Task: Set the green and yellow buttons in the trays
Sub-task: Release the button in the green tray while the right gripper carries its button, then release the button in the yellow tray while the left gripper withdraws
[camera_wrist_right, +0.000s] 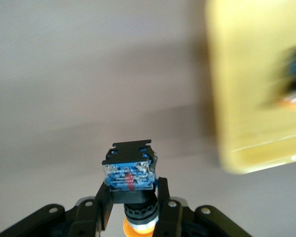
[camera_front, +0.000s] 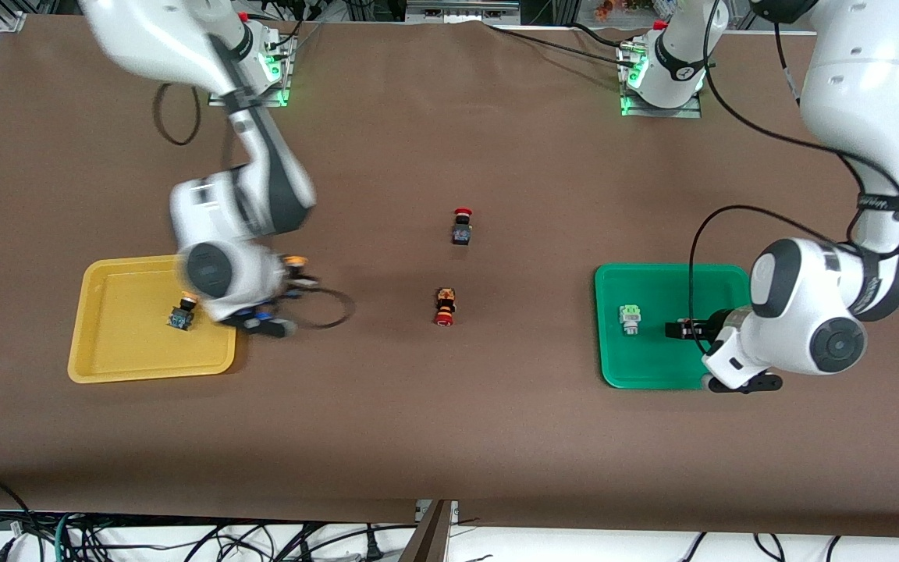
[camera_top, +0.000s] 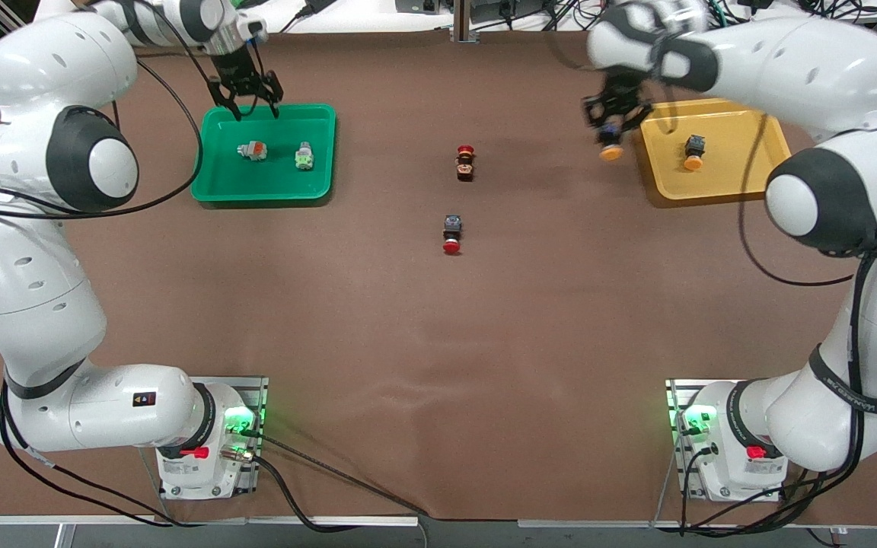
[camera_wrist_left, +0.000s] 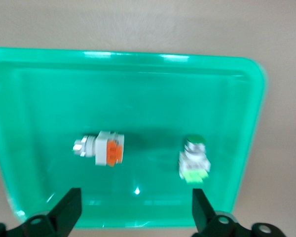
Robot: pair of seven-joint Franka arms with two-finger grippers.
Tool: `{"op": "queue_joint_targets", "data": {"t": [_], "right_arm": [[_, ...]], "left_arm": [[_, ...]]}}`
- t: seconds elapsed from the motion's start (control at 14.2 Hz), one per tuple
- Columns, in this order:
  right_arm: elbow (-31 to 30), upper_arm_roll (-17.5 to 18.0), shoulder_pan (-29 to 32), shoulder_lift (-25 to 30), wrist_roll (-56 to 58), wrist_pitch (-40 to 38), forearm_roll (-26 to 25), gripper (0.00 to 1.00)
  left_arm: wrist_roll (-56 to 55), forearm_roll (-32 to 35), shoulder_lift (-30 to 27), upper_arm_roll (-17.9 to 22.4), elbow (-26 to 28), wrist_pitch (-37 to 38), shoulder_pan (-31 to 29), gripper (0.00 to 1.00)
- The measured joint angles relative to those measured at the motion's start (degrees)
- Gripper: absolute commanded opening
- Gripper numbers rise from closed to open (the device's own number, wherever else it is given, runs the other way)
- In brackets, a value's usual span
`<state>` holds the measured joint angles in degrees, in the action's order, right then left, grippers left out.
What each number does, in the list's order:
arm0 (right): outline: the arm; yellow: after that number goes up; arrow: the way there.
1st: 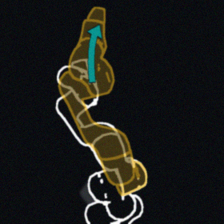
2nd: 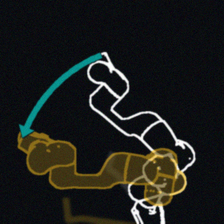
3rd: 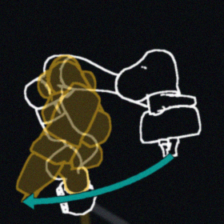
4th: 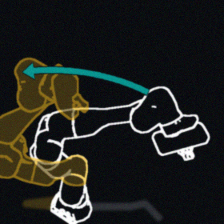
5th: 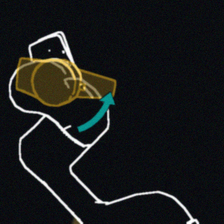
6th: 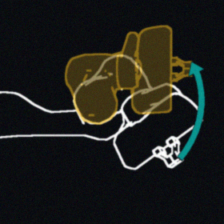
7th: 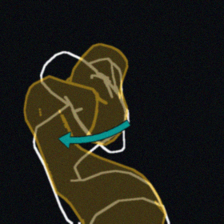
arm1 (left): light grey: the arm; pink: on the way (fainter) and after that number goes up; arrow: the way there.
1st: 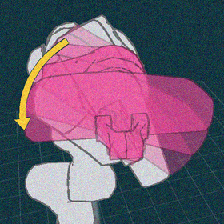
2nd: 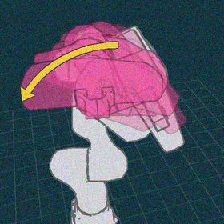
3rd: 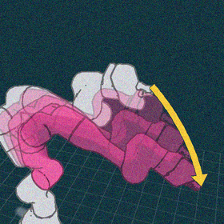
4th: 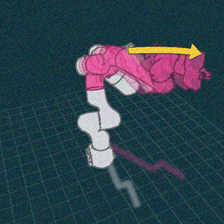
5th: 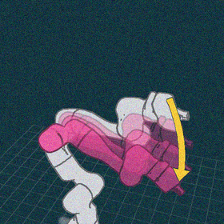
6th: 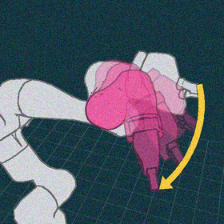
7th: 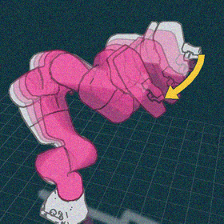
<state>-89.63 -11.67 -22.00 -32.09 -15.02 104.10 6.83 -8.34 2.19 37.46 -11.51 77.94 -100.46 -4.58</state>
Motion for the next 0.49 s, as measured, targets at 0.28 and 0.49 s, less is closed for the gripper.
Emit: {"op": "queue_joint_targets", "data": {"t": [0.28, 0.49], "right_arm": [[-0.3, -8.7, 4.3, -2.0, 23.3, 0.3, 0.0, 0.0], [-0.4, -9.1, 9.2, -5.3, 32.3, 4.3, -0.2, 0.0]], "left_arm": [[4.8, 0.0, -14.9, -0.4, -0.8, 6.4, 0.3, 1.0], [7.6, 0.0, -22.8, -0.3, -0.2, 11.5, 0.3, 1.0]]}}
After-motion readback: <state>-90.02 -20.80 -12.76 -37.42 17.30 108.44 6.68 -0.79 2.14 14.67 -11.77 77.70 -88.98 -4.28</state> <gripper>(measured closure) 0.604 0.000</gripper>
